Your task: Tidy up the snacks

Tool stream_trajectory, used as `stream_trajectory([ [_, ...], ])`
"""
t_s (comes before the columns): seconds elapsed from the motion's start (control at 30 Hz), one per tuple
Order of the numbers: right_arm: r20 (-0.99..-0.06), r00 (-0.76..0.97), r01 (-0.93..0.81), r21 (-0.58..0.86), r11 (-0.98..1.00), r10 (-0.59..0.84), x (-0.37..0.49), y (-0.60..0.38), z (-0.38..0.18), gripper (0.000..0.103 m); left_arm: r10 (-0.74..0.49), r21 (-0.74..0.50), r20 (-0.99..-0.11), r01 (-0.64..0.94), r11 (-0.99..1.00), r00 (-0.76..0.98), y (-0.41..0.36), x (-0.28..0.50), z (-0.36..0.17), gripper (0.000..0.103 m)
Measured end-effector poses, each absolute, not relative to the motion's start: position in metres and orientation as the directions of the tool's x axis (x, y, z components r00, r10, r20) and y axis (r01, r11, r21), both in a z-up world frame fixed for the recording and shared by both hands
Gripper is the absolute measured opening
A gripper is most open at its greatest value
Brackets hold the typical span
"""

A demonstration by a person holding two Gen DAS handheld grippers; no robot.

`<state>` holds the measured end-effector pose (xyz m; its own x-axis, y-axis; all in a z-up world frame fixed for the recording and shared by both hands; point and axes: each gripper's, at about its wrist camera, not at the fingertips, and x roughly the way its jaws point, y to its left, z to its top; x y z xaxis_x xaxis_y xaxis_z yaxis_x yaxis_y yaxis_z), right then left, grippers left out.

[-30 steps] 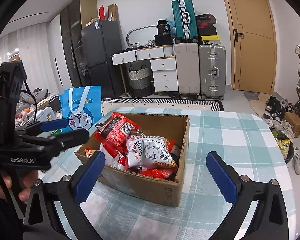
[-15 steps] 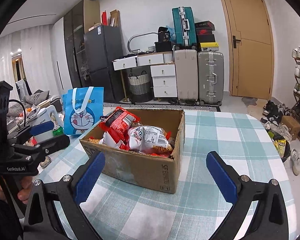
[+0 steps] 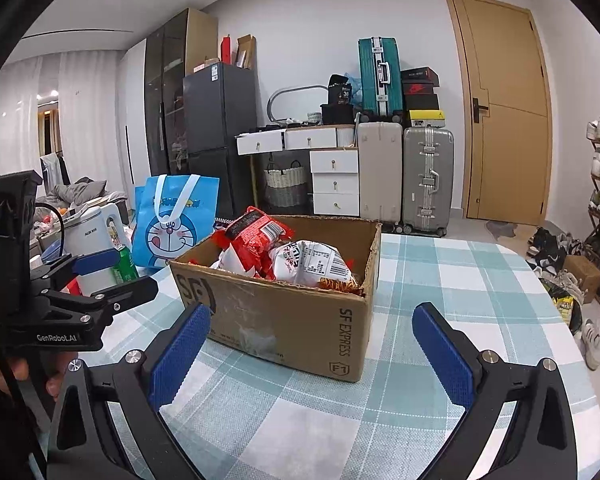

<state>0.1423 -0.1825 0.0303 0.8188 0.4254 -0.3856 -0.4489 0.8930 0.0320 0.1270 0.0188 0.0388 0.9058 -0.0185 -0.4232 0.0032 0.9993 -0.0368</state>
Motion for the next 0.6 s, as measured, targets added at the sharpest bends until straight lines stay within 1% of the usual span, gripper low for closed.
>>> stream_trajectory([
  [0.3,-0.339,0.845,-0.442,-0.008,0.897,0.414,0.136,-0.178,0.024,0.102,-0.012,-0.039,-0.414,-0.004,0.999,0.91,0.023,0.134,0.023,0.102],
  [0.6,-0.342,0.842,-0.445,-0.006,0.895,0.417,0.14,-0.178,0.015,0.102,-0.009,-0.044,-0.414,-0.01,0.999,0.91,0.025,0.134,0.017,0.102],
])
